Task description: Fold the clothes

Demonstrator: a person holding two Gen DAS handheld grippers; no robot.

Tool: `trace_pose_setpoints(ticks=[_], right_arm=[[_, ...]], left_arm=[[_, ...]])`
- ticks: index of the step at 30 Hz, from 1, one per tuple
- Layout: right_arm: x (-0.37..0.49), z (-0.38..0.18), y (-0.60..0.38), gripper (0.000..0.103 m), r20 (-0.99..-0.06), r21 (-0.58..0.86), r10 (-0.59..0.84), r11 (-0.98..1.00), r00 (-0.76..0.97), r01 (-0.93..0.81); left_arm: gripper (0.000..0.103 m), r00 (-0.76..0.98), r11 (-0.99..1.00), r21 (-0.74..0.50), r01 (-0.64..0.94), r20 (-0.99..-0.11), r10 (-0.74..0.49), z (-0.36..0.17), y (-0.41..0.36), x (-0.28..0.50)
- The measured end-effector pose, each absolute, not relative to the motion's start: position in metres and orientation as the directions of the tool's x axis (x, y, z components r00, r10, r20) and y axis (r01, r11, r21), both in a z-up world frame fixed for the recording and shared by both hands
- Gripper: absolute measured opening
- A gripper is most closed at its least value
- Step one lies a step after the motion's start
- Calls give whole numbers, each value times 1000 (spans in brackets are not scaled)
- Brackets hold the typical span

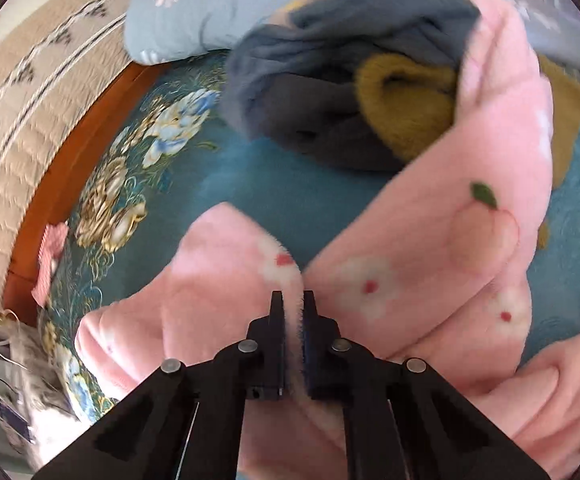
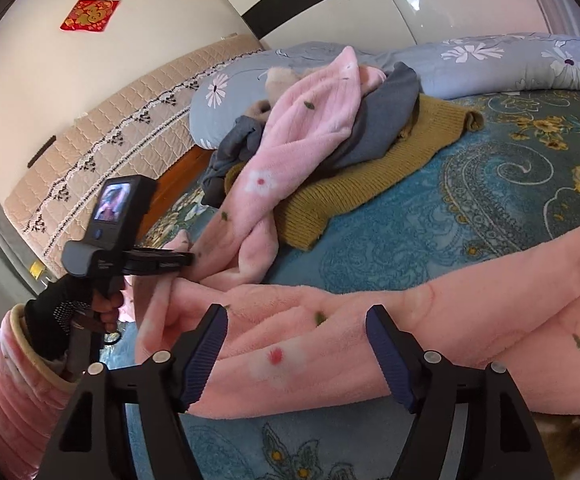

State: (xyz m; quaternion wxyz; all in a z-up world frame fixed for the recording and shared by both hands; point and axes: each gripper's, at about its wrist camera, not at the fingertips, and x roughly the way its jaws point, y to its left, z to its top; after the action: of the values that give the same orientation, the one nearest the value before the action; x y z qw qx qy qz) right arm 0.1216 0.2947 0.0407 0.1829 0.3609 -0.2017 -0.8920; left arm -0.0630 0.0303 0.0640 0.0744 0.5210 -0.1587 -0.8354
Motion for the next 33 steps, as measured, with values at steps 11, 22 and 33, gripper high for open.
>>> trace_pose_setpoints(ticks=[11,22,33], right_arm=[[120,33,291,75,-598,468,-446,-869,-666,162],[119,29,281,75,-629,399,-406,-900,-662,173],[118,29,282,75,-627,418,-429,-889,-650,184]], left_arm=[[4,-730,-980,-113,166,-682,-45,125,-96,85],[6,-630,-917,-276,287,-776,36,39,-145,139],[52,-734,-976,-82,202,-672,-96,108,-109,88]])
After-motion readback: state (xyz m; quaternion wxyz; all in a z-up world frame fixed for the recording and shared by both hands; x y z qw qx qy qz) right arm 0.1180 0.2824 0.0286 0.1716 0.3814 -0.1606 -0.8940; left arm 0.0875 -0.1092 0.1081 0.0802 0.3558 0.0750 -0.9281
